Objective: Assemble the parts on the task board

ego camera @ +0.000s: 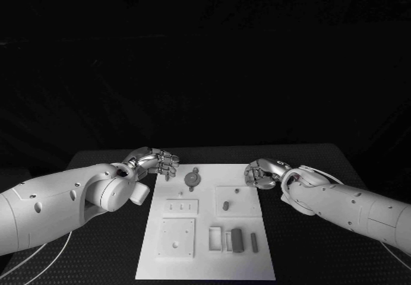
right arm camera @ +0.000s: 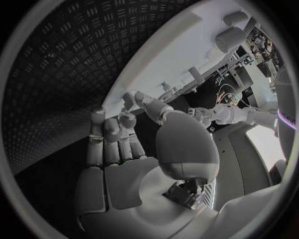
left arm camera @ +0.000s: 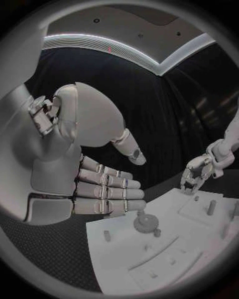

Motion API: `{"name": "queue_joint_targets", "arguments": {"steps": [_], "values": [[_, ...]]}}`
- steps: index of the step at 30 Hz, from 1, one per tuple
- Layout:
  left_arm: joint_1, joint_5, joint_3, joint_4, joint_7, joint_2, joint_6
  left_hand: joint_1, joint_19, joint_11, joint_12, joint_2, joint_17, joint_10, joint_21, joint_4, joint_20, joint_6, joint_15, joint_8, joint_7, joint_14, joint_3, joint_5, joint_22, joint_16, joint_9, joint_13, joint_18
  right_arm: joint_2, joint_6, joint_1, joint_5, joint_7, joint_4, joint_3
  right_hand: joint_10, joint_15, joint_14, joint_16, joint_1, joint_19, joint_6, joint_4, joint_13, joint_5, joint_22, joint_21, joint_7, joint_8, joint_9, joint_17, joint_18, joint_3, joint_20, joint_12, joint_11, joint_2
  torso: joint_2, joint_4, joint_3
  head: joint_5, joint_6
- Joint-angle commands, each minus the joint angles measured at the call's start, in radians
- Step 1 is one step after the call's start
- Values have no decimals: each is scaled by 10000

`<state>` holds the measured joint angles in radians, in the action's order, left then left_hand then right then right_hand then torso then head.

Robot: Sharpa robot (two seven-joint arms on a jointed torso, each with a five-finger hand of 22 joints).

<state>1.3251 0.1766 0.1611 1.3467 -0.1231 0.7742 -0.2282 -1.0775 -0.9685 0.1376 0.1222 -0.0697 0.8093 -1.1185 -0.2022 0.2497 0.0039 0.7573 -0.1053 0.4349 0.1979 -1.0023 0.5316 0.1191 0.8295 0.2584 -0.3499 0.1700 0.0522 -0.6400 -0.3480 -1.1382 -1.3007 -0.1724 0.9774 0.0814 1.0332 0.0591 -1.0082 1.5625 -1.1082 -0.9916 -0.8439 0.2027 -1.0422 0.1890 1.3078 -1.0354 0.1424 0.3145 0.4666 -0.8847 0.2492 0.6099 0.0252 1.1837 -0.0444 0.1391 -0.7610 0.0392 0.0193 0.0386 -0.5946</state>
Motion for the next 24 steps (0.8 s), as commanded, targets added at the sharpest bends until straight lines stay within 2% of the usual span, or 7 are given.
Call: {"name": "queue_joint_targets", "arguments": {"steps": [1,17,24], "values": [[6,41,-10,30,-64,-17,137,72,-19,22,-32,23,14,-32,50,-51,0,-5,14,-44,58,-78,-8,-65,14,-33,-15,14,119,43,161,34,-72,-93,-1,-2,-841,93,4,59,-13,-10,-959,15,13,4,165,-37,-40,67,11,9,126,-44,-42,35,140,-91,-4,1,2,16,-10],[6,45,-10,17,-58,-23,135,74,-22,29,-47,19,23,-18,57,-54,0,-21,13,-64,67,-81,-8,-65,20,-43,-18,15,119,76,167,56,-128,-60,-33,-2,-837,155,2,70,39,-9,-1144,15,49,5,167,-44,-117,161,76,20,126,-29,-51,54,212,-281,-7,2,8,32,-63],[6,45,-10,11,-51,-31,141,78,-23,32,-54,17,27,-13,61,-56,1,-28,13,-73,70,-82,-9,-66,23,-48,-19,16,118,72,142,57,-128,-36,-54,-2,-838,164,3,70,55,-5,-1133,27,54,2,167,-44,-119,153,77,22,126,-40,-52,55,217,-256,-6,1,11,52,-80]]}}
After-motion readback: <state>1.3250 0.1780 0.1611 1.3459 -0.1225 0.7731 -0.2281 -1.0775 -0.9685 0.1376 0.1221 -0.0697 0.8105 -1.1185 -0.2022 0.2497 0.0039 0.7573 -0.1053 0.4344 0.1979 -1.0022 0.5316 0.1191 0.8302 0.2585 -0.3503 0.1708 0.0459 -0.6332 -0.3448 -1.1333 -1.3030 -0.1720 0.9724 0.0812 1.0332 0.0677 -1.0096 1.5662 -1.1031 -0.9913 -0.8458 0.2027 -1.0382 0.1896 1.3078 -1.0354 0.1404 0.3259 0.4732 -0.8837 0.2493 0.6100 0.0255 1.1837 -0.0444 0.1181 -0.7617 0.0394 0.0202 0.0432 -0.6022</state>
